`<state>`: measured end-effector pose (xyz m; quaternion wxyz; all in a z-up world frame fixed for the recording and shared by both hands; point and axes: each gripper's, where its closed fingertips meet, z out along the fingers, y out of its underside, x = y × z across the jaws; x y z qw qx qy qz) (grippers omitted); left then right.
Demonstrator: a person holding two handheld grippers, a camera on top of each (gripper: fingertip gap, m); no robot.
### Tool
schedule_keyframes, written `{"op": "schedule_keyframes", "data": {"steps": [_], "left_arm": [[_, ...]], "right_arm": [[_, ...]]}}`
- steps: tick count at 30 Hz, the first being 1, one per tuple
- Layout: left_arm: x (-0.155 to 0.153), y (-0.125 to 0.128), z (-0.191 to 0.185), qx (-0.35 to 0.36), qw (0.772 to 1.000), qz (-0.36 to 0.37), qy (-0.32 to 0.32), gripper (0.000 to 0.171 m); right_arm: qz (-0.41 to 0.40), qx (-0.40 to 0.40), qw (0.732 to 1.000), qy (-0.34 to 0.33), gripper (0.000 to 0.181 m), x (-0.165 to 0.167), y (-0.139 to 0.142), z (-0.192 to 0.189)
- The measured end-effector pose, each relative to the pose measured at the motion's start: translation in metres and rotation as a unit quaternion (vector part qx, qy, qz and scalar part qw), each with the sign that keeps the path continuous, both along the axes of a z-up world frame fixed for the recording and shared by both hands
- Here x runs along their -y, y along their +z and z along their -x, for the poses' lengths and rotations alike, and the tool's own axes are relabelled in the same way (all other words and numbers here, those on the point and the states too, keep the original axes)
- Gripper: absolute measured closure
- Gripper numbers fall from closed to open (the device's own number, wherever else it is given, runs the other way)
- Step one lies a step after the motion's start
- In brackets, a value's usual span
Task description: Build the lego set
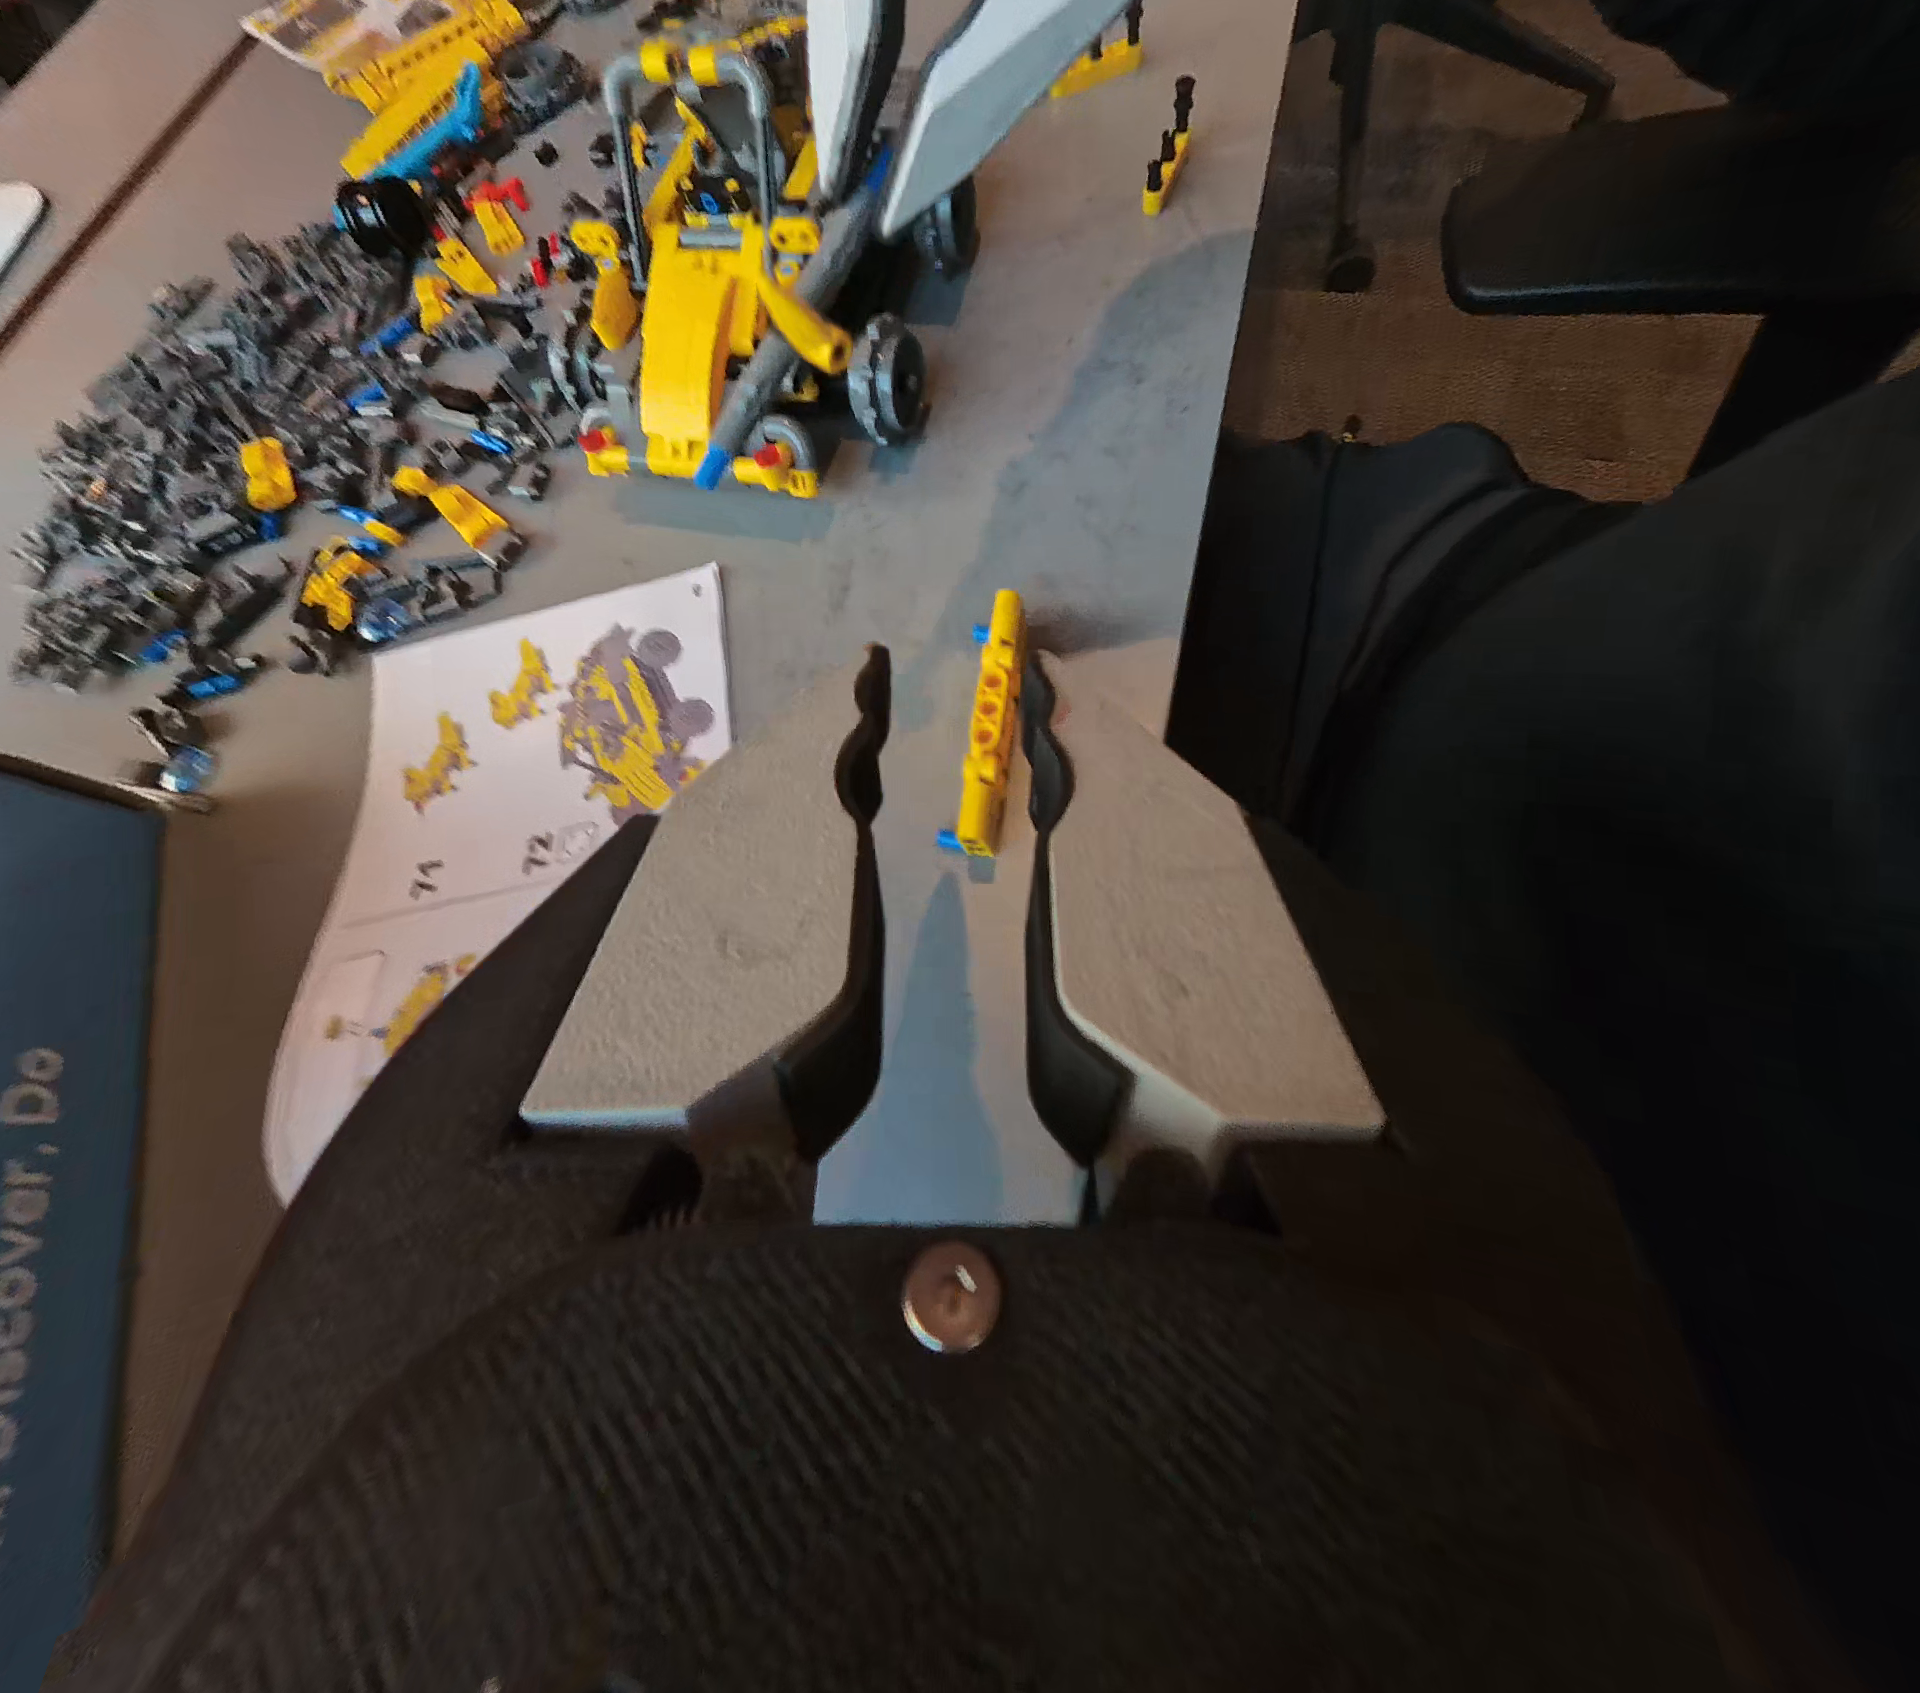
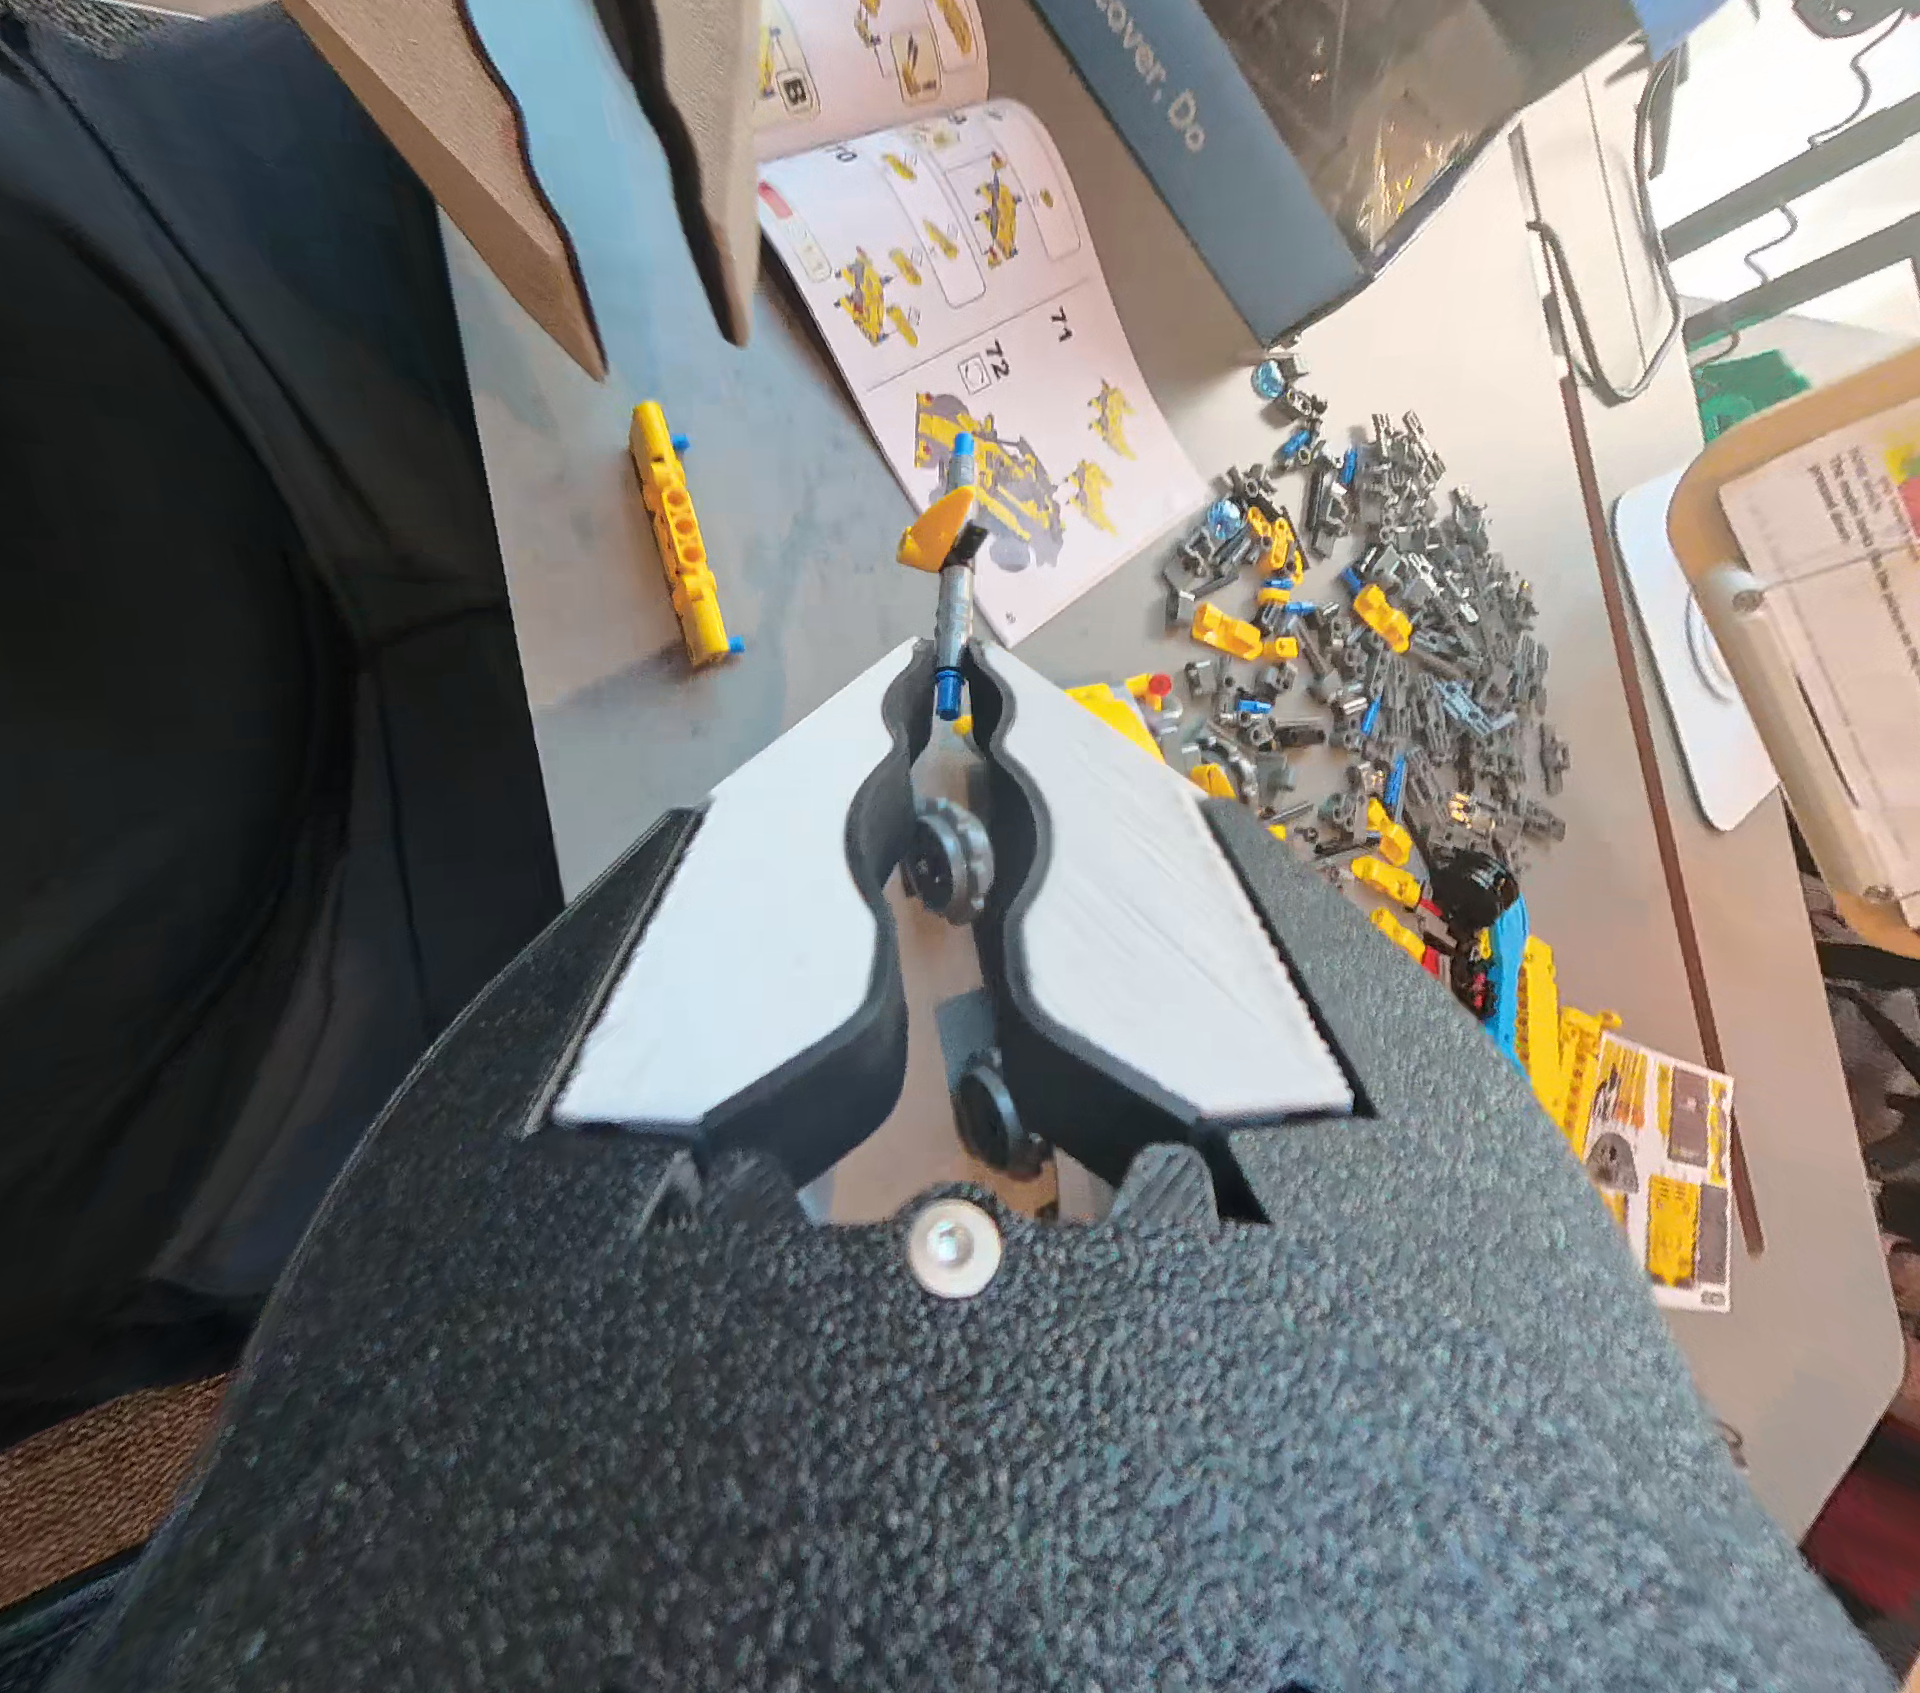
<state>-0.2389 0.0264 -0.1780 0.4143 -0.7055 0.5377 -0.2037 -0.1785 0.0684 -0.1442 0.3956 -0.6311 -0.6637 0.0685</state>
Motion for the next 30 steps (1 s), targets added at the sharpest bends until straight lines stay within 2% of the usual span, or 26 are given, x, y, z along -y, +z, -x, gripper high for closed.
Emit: {"op": "schedule_keyframes", "data": {"steps": [4,10,15,19,30], "left_arm": [[-0.021,0.018,-0.007,0.004,1.000,-0.024,0.000,0.150],[-0.044,0.025,-0.014,0.024,0.999,-0.015,0.019,0.148],[-0.046,0.027,-0.025,0.019,1.000,-0.021,0.008,0.148],[-0.047,0.023,-0.029,0.012,1.000,-0.020,0.005,0.147],[-0.049,0.019,-0.017,-0.014,0.999,-0.026,0.028,0.145]], "right_arm": [[0.006,-0.020,1.000,0.007,0.175,-0.007,0.010,0.010],[0.023,-0.042,0.999,0.021,0.175,-0.008,0.012,0.013],[0.052,-0.073,0.996,0.027,0.175,-0.008,0.016,0.010],[0.044,-0.066,0.997,0.018,0.175,-0.012,0.013,0.006],[0.038,-0.056,0.998,0.018,0.175,-0.010,0.011,0.007]]}}
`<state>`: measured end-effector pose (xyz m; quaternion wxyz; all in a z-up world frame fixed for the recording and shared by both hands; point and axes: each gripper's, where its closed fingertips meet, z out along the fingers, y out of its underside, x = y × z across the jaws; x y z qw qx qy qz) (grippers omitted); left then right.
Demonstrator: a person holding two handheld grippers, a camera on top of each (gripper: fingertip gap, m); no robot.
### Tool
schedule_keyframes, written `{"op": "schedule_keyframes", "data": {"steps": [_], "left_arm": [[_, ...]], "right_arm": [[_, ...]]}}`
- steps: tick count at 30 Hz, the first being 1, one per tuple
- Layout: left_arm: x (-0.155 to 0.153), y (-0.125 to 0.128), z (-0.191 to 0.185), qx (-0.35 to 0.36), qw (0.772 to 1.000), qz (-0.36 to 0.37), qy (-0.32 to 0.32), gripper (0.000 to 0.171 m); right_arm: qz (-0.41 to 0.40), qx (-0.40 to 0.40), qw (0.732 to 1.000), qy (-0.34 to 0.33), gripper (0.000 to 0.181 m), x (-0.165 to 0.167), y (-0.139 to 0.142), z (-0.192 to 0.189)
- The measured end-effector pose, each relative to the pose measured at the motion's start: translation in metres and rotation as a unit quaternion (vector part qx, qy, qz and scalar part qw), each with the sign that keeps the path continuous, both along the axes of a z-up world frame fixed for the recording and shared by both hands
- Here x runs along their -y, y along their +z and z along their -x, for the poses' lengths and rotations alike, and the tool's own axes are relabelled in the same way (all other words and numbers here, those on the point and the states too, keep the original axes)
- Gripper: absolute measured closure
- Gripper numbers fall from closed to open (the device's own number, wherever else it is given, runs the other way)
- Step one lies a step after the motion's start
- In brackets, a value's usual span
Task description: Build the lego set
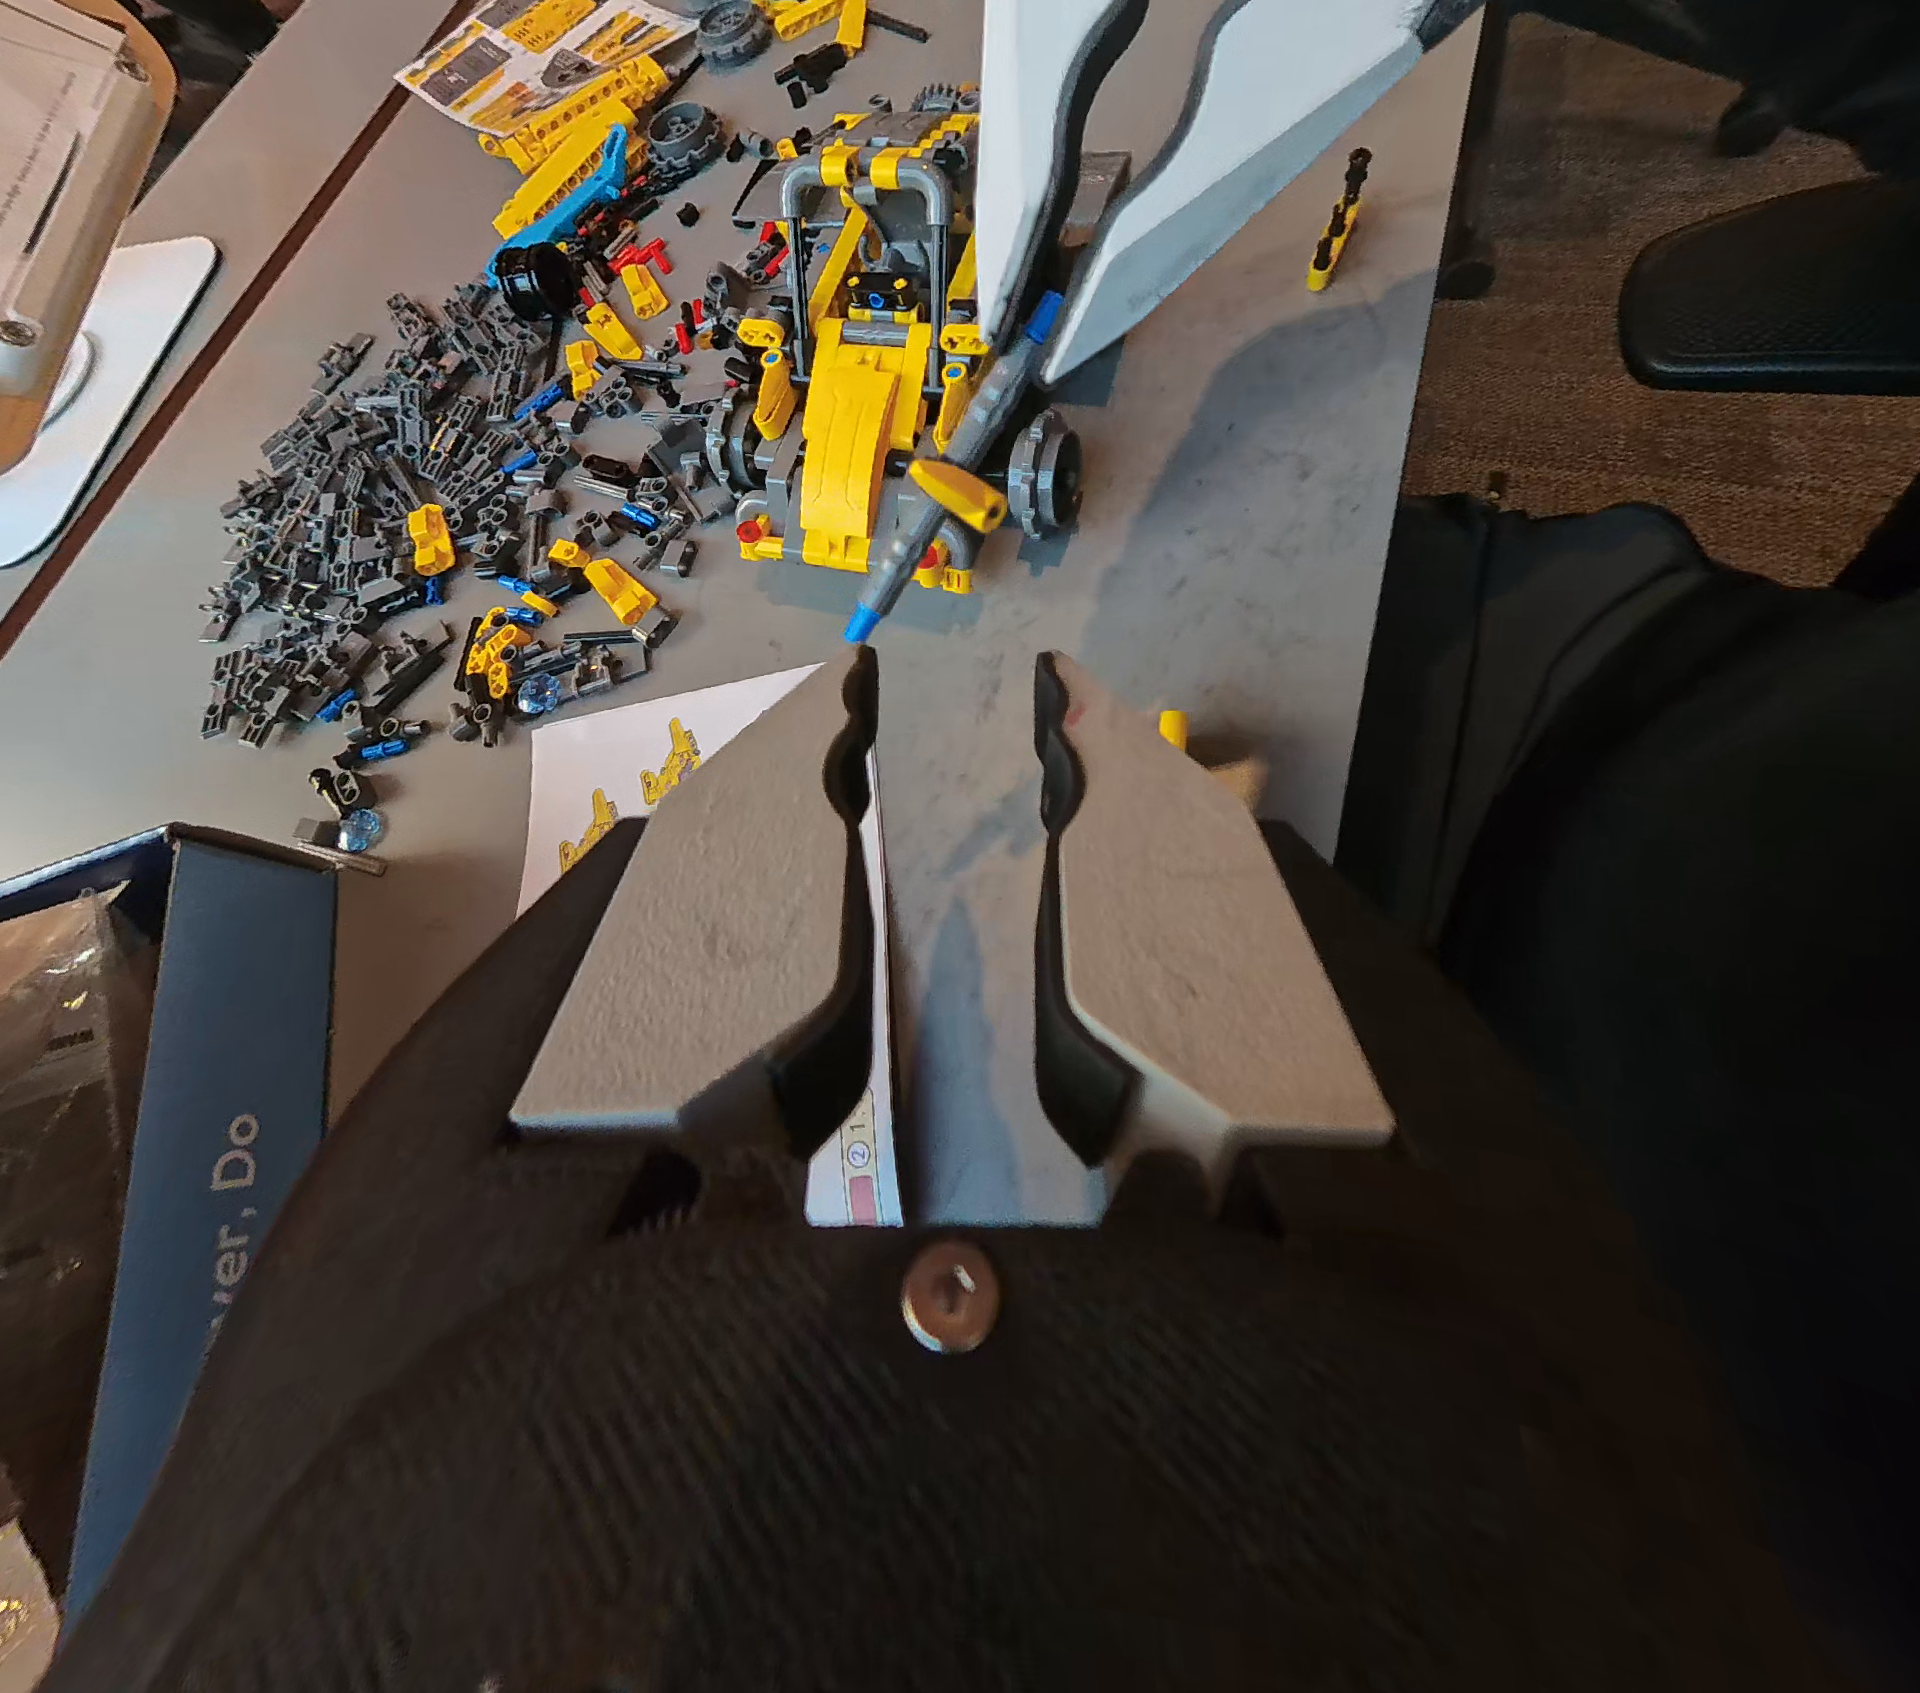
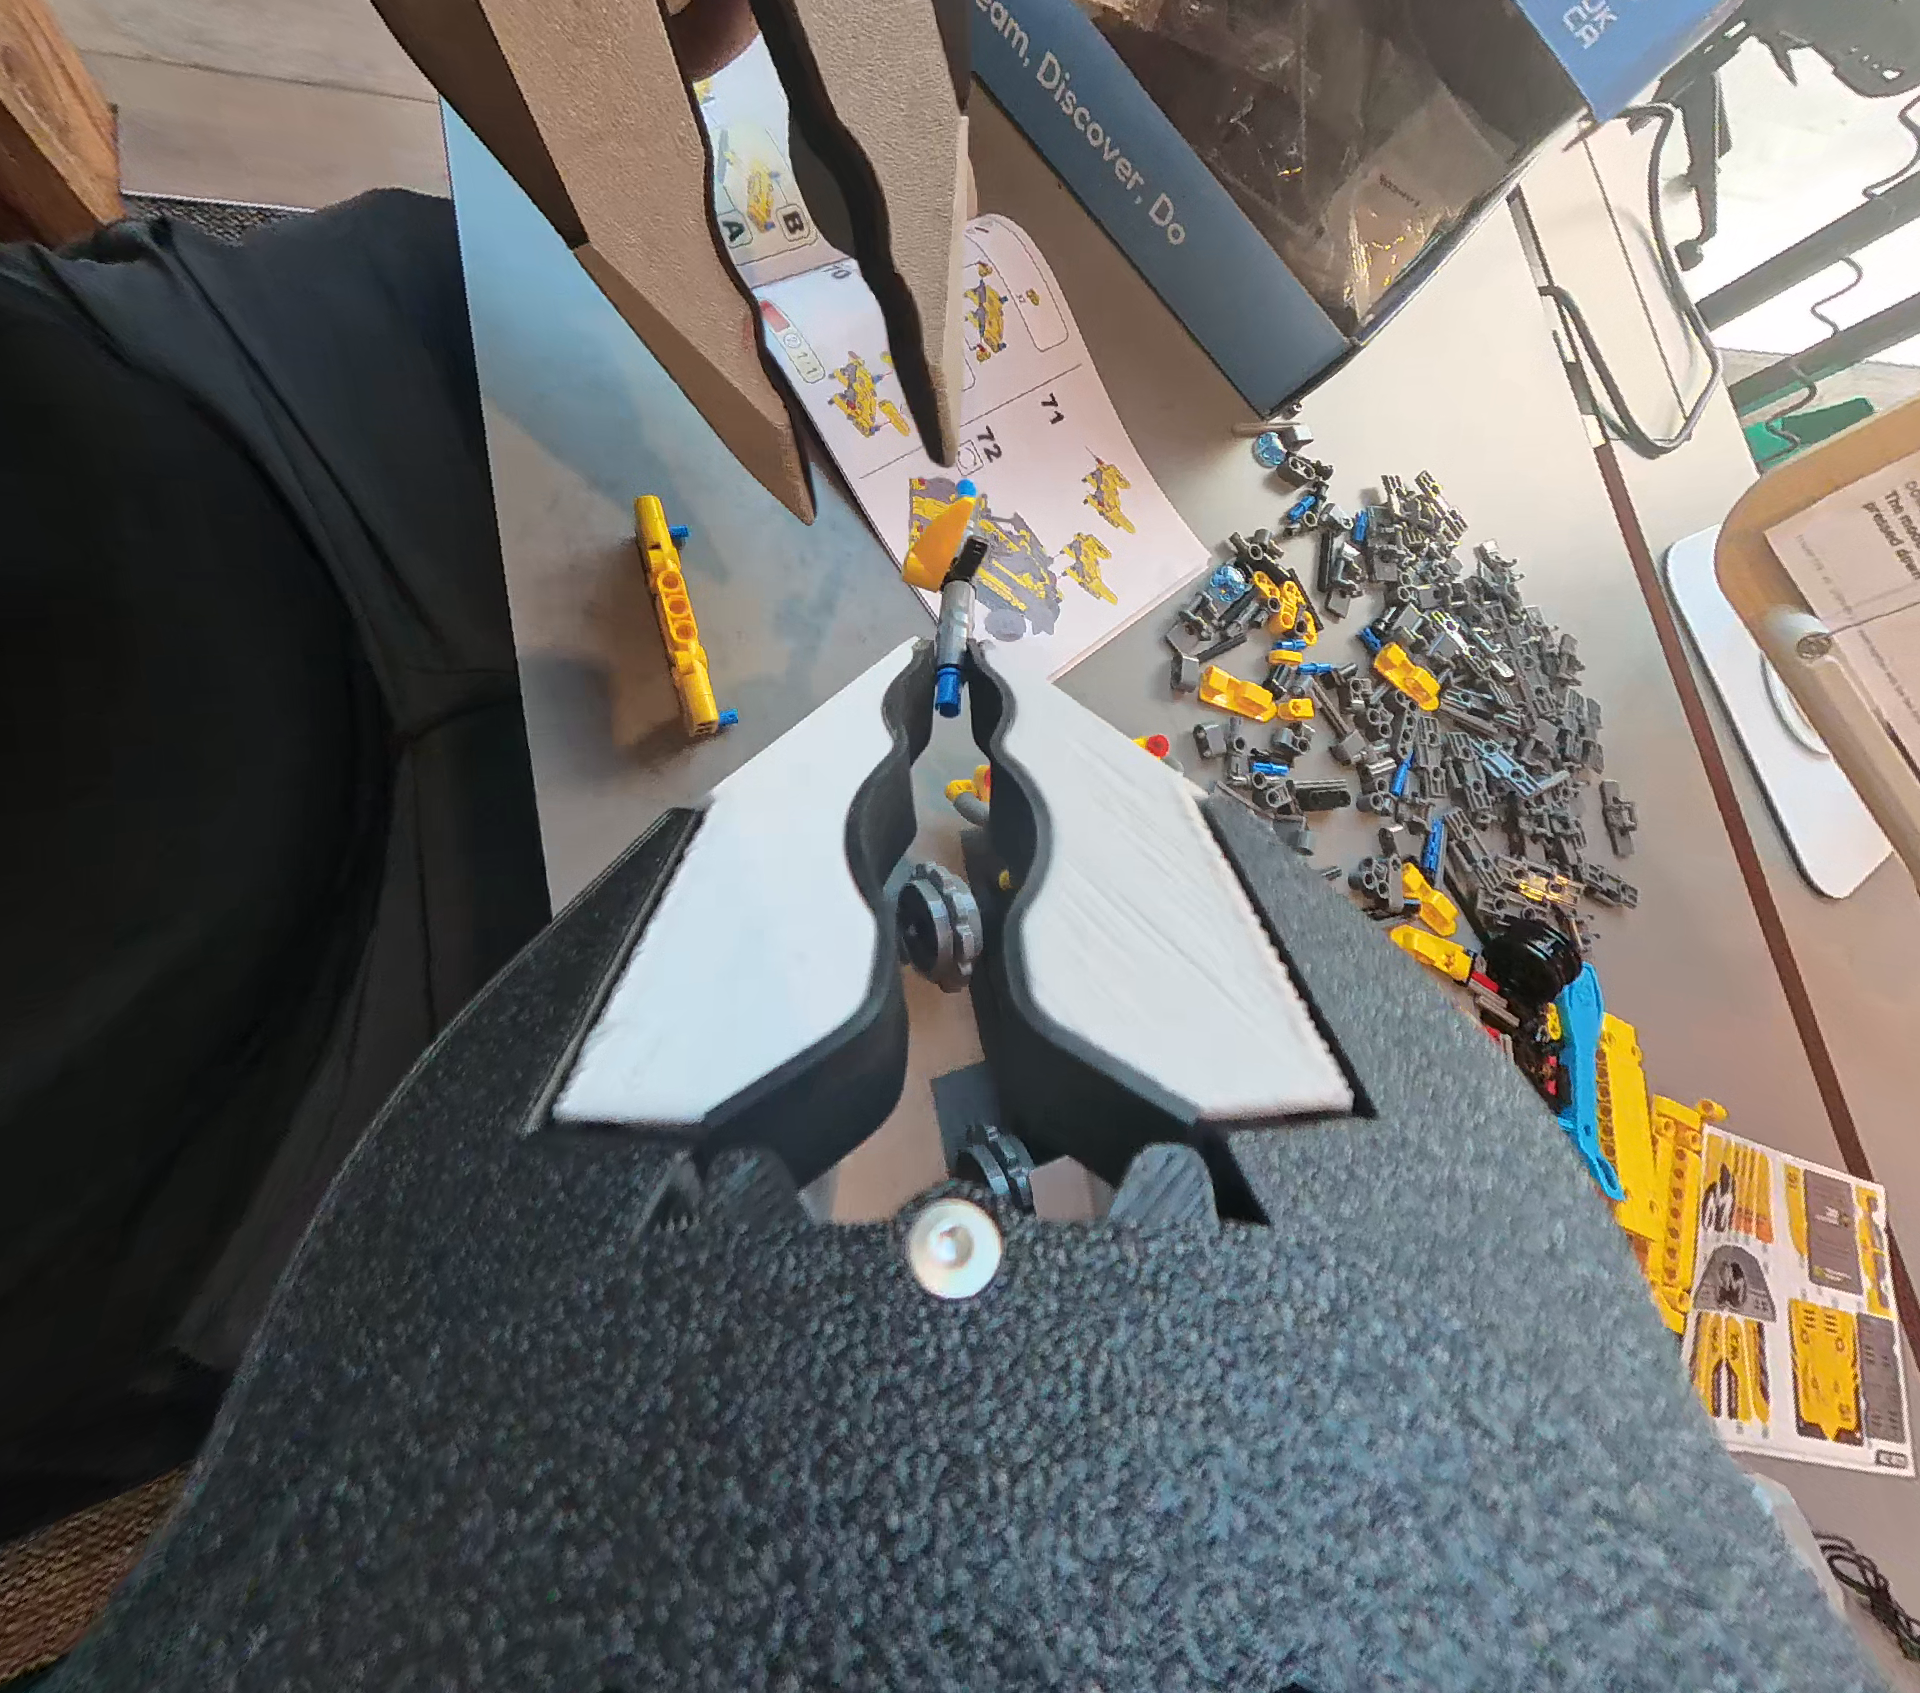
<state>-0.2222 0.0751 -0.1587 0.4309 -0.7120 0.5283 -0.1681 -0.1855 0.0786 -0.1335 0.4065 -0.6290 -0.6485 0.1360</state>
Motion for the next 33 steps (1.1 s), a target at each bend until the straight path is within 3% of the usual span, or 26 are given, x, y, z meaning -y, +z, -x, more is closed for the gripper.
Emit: {"op": "schedule_keyframes", "data": {"steps": [14,33], "left_arm": [[-0.004,-0.009,0.000,-0.006,0.999,0.031,0.017,0.118],[0.003,-0.001,-0.009,-0.002,1.000,0.013,-0.002,0.127]], "right_arm": [[0.006,-0.016,1.000,0.018,0.175,0.009,0.005,0.003],[0.010,-0.023,0.999,0.032,0.175,0.015,0.006,0.007]]}}
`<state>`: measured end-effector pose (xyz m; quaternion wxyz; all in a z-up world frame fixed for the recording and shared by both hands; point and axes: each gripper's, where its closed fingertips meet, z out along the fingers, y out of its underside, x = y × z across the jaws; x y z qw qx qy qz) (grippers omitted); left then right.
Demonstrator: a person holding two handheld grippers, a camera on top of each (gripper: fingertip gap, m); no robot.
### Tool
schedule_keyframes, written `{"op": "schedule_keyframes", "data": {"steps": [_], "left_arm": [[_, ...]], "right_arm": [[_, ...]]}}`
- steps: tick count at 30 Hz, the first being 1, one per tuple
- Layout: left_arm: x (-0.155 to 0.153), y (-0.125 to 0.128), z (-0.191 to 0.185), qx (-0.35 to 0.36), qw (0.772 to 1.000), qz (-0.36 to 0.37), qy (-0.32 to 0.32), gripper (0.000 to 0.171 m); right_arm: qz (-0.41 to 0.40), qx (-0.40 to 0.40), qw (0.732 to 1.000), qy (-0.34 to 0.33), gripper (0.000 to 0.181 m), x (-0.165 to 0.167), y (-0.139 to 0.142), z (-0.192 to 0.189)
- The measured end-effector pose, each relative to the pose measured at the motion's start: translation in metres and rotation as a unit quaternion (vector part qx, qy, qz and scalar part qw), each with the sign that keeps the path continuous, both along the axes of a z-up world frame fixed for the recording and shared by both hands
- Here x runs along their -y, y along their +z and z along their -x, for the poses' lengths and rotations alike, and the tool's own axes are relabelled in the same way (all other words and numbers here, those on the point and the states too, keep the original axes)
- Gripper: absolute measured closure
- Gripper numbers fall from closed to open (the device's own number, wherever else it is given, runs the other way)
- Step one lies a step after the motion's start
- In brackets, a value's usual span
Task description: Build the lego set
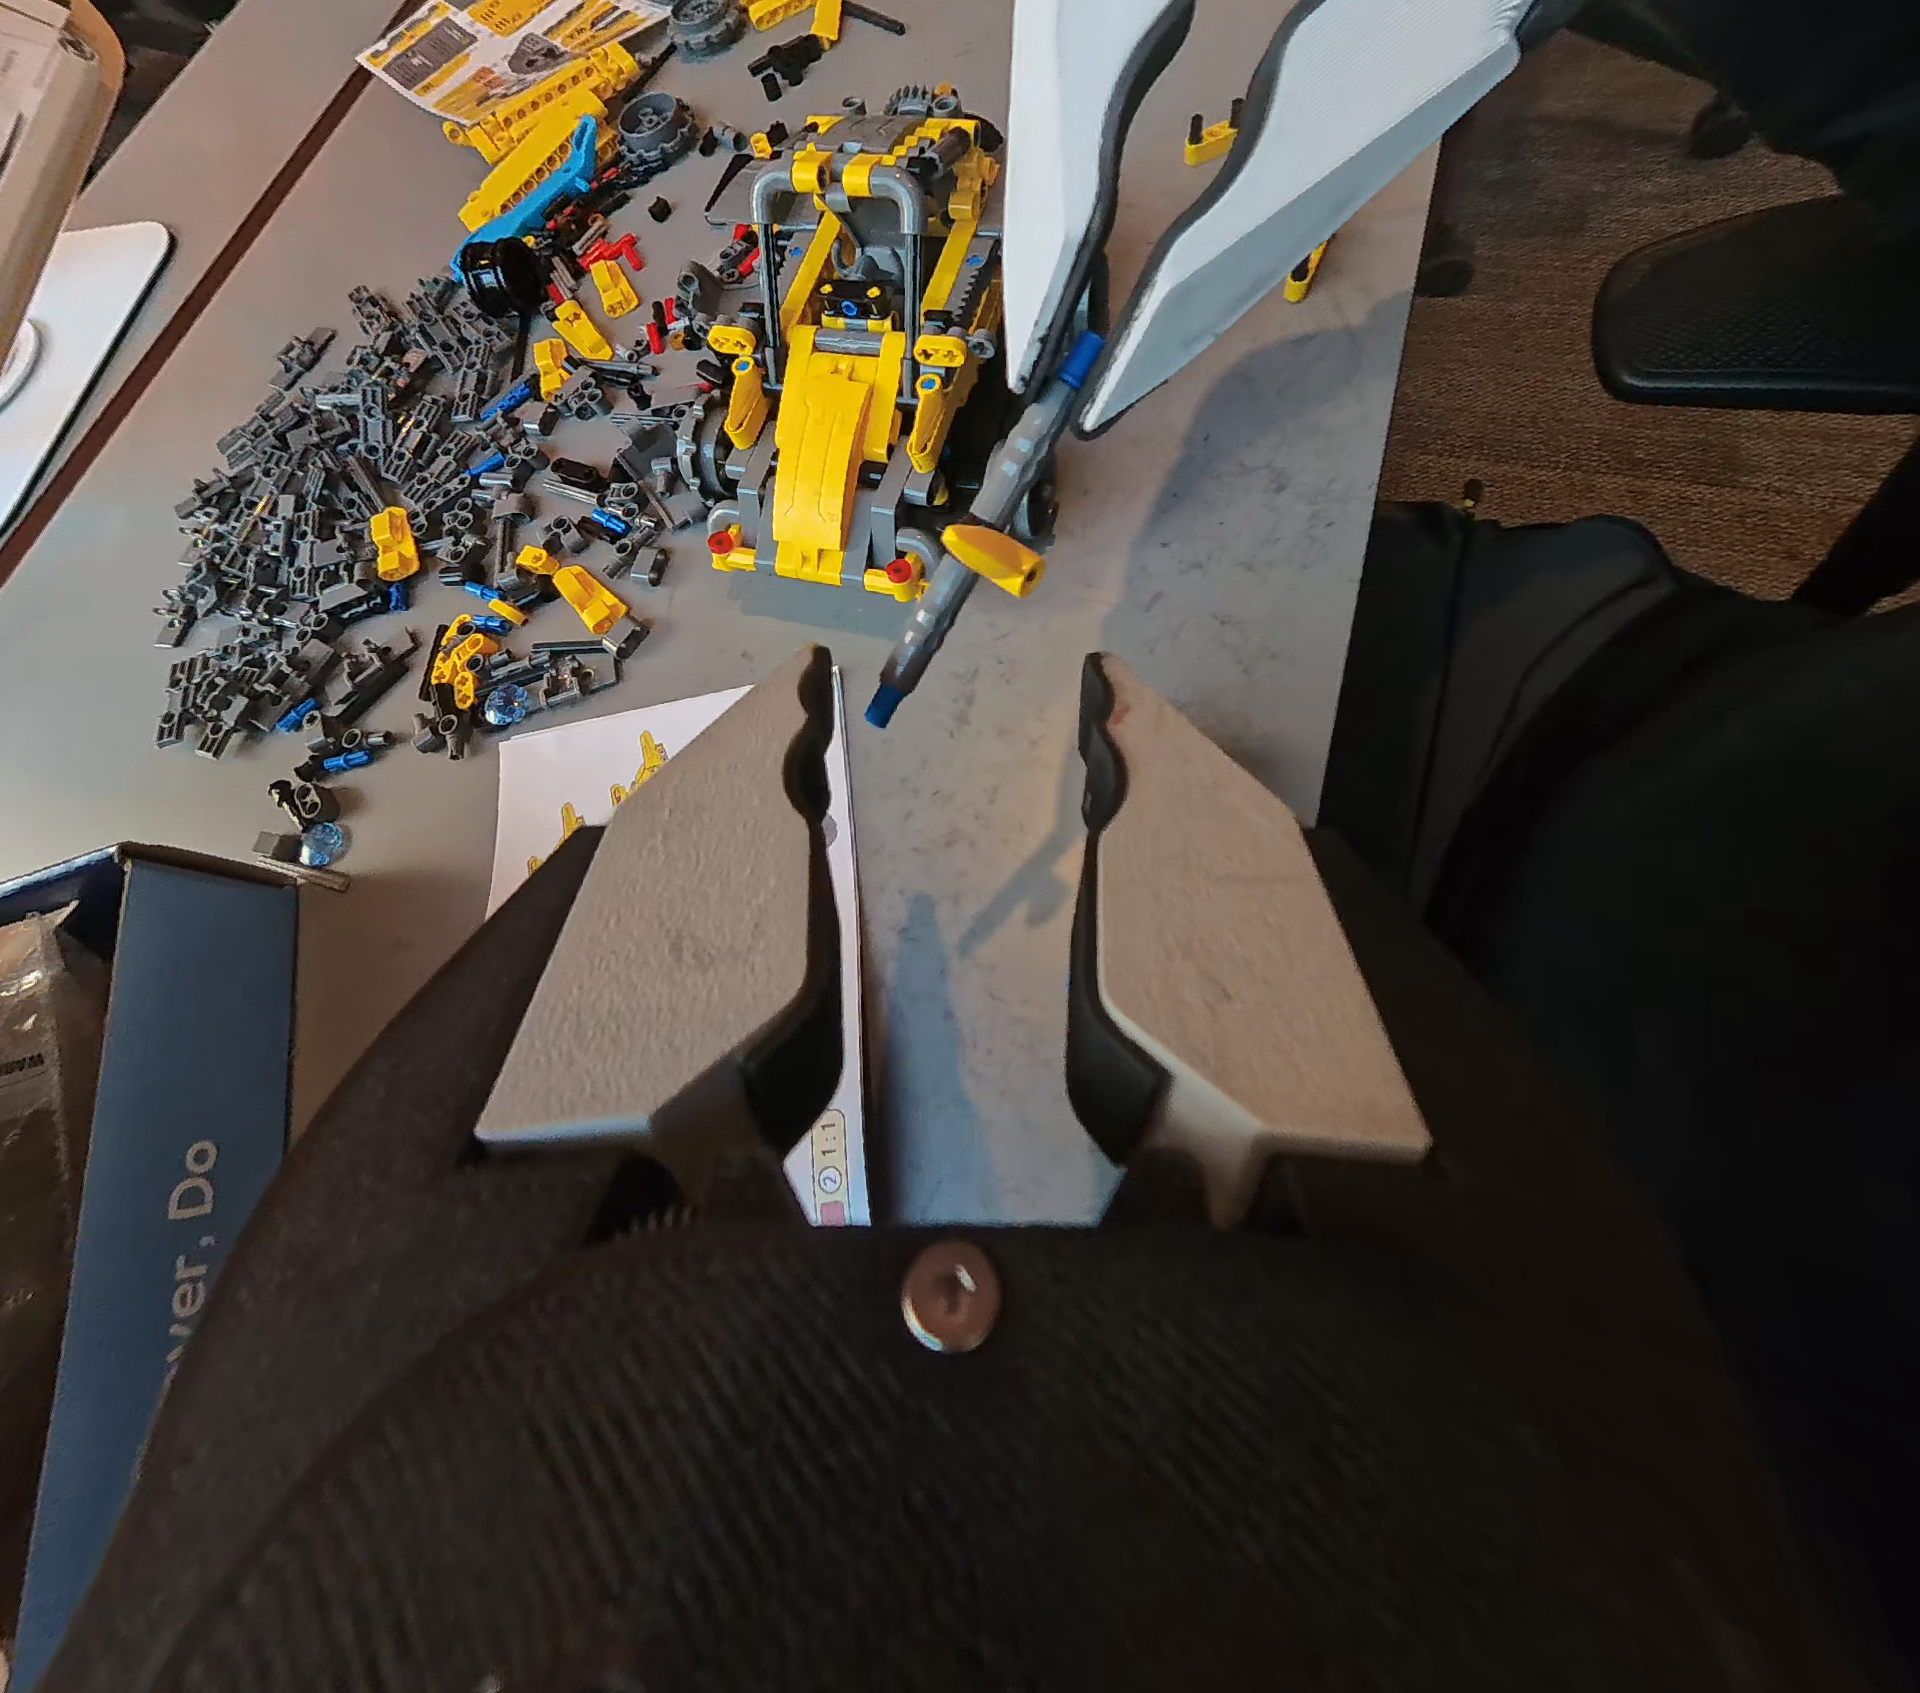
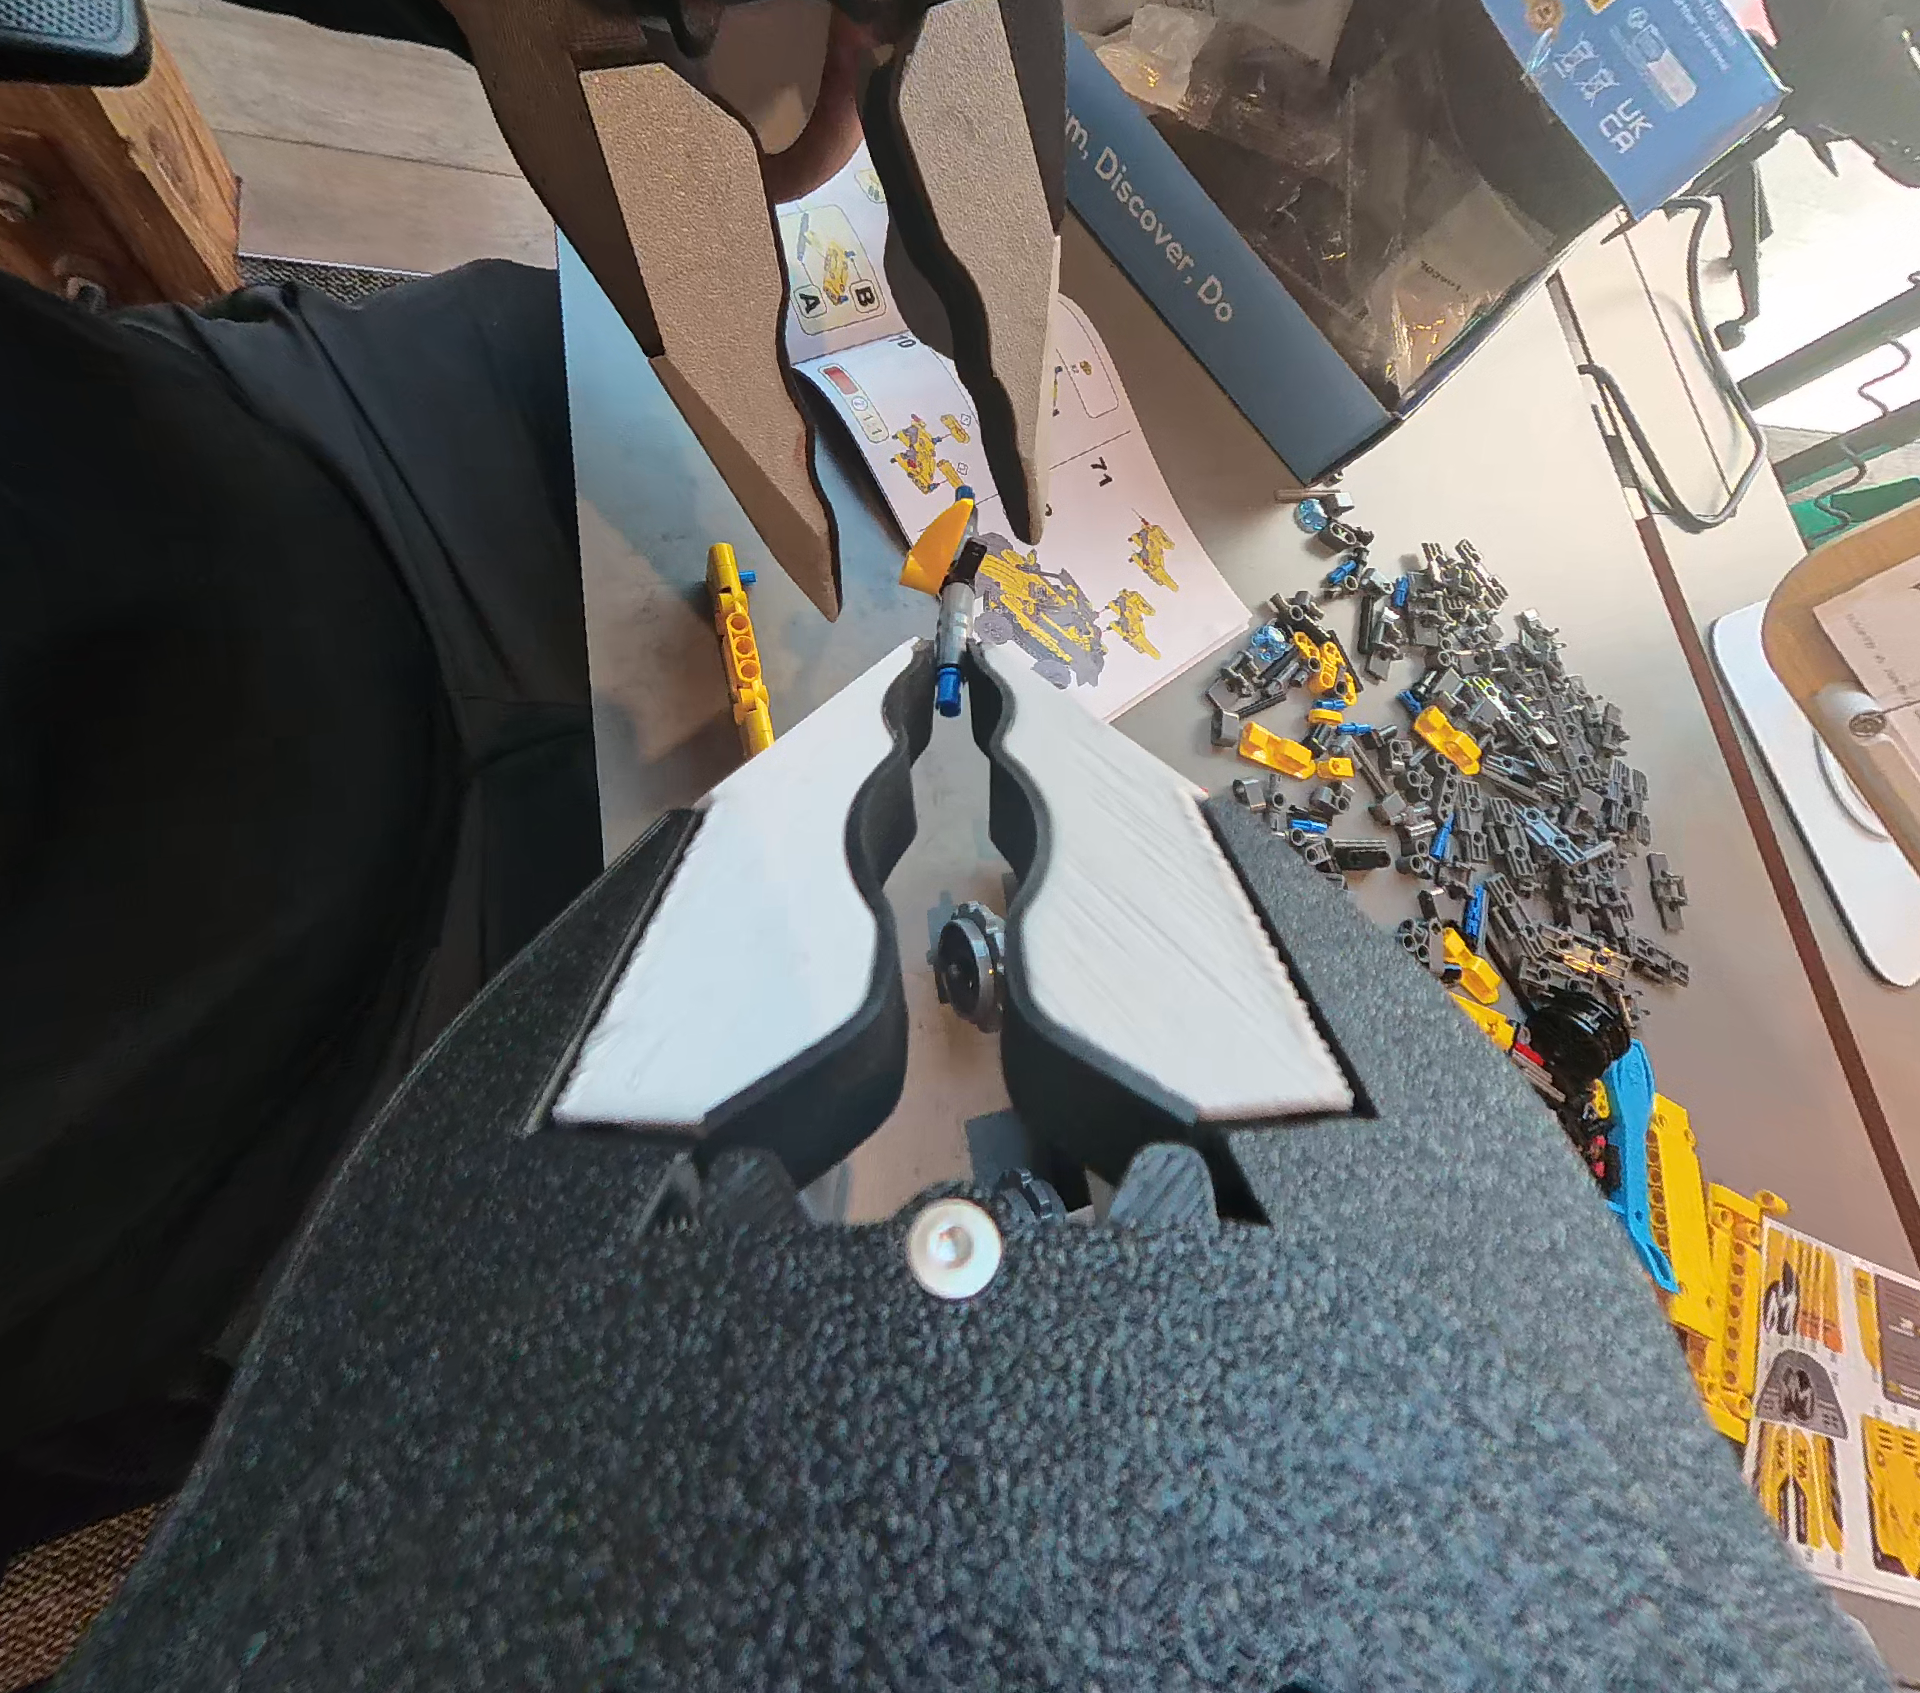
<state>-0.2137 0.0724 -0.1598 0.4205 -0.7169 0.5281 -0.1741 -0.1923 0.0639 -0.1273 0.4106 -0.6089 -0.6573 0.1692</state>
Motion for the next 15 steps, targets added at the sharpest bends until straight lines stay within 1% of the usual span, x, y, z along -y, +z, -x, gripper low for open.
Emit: {"op": "schedule_keyframes", "data": {"steps": [7,15], "left_arm": [[-0.002,0.005,-0.001,0.006,1.000,-0.012,0.002,0.130],[-0.003,0.010,0.002,0.015,1.000,-0.009,0.005,0.131]], "right_arm": [[0.000,0.001,1.000,0.002,0.175,0.001,-0.001,0.000],[0.003,-0.005,1.000,0.005,0.175,0.001,0.001,-0.001]]}}
